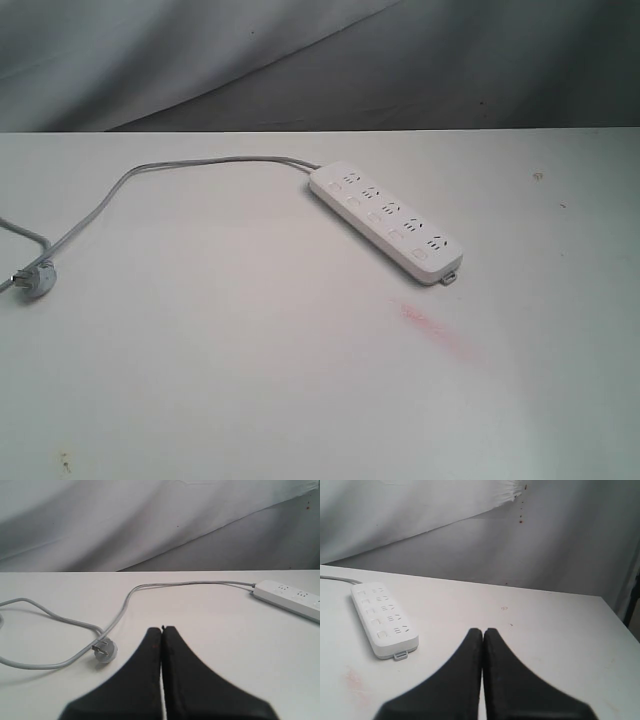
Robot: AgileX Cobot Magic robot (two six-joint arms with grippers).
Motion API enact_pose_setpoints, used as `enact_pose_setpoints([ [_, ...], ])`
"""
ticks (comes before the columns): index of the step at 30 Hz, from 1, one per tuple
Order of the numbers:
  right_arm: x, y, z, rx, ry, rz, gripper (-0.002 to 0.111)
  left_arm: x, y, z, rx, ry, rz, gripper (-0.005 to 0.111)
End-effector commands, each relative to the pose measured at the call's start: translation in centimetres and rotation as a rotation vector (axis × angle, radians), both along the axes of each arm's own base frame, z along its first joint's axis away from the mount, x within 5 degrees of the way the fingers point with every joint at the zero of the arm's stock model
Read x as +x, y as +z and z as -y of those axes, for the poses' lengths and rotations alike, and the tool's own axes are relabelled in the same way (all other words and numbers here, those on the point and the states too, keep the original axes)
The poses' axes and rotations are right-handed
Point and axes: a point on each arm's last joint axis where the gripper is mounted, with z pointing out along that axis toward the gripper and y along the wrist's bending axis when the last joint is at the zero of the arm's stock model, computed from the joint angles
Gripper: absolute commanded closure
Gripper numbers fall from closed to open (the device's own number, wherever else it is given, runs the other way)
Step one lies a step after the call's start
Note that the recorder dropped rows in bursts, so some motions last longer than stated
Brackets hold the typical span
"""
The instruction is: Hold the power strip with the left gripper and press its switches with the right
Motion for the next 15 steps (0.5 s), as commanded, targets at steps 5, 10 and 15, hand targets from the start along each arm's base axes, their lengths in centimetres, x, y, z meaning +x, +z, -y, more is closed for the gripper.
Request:
enact_pose_setpoints([
  [5, 0.01, -0.04, 0.22, 0.004, -0.04, 0.006, 0.108, 0.0, -0.05, 0.0, -0.01, 0.003, 0.009, 0.107],
  [10, 0.01, -0.04, 0.22, 0.004, -0.04, 0.006, 0.108, 0.0, -0.05, 0.0, -0.01, 0.003, 0.009, 0.107],
  [15, 0.01, -0.04, 0.21, 0.004, -0.039, 0.006, 0.108, 0.0, -0.05, 0.0, -0.01, 0.003, 0.009, 0.107],
])
